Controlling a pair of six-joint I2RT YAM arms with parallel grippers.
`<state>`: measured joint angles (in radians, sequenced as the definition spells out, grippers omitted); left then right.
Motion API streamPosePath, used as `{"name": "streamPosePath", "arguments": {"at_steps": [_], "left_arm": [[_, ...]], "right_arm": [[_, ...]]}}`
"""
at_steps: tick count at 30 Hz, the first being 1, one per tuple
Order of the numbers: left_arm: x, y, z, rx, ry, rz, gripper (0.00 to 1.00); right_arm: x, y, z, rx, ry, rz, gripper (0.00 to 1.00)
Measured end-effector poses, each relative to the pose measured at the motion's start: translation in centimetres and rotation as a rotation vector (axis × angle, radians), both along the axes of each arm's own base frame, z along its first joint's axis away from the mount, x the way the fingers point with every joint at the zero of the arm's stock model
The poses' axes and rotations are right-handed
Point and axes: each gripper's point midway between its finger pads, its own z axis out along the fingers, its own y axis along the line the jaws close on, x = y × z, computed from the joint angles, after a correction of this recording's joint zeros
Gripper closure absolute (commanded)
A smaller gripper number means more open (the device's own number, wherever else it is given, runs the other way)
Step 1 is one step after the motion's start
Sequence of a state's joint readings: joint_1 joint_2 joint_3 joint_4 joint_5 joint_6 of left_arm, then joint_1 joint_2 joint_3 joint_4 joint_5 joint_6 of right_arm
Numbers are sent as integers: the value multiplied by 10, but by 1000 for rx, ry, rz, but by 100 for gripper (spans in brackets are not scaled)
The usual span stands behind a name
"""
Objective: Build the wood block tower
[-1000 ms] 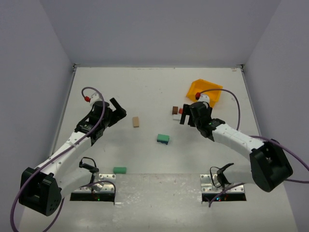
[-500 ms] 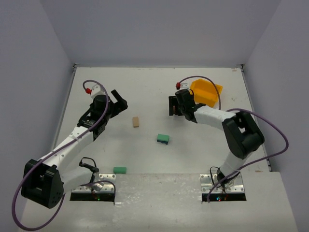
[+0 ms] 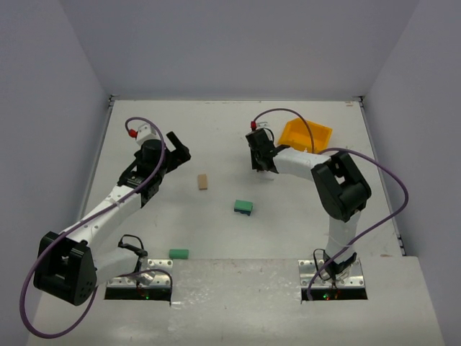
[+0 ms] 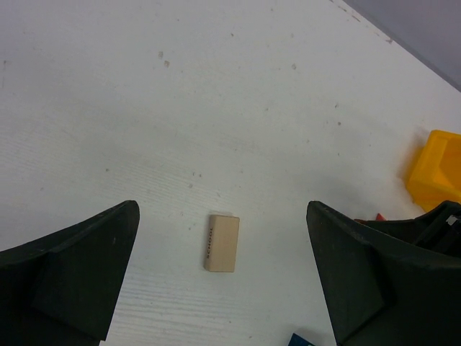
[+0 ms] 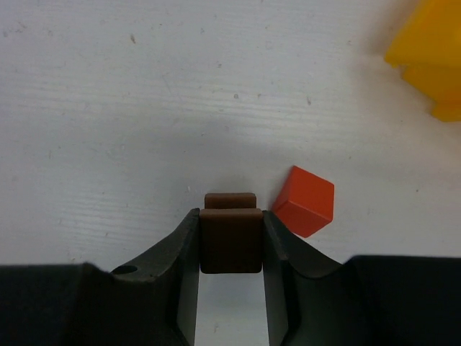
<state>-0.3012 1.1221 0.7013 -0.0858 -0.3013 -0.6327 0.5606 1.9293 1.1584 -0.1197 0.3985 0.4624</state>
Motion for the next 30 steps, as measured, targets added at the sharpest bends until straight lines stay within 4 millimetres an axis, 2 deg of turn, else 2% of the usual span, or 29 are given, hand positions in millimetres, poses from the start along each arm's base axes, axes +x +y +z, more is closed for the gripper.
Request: {"name": "streamPosePath", "arguments": {"at_steps": [4,10,12,17,20,22,26,30], "left_arm": [[0,0,0,0,0,0,0],[0,-2,0,-4,2,-9,0],[0,-2,0,-5,2,-11,0],[-2,-3,5,-10,-15,-22,0],[-6,-2,10,-12,-31,-27,0],[-8,-2,14,-12,-43,-30,0],[-12,-1,17,-12,-58,-37,0],[-16,0,19,-16,-72,-40,0]], "right_arm": [[-2,-9,0,-36,5,-35,89],[-10,-13,8,-81,43,21,91],[-12,-13,19,-98,55,57,90],[-22,-15,68,-117,79,122,88],[-51,-31,85,-124,115,117,87],[-76,-42,84,-119,145,112,85],[-127,-68,59,-182,292,99,83],[-152,-79,35,-251,416,102,79]]}}
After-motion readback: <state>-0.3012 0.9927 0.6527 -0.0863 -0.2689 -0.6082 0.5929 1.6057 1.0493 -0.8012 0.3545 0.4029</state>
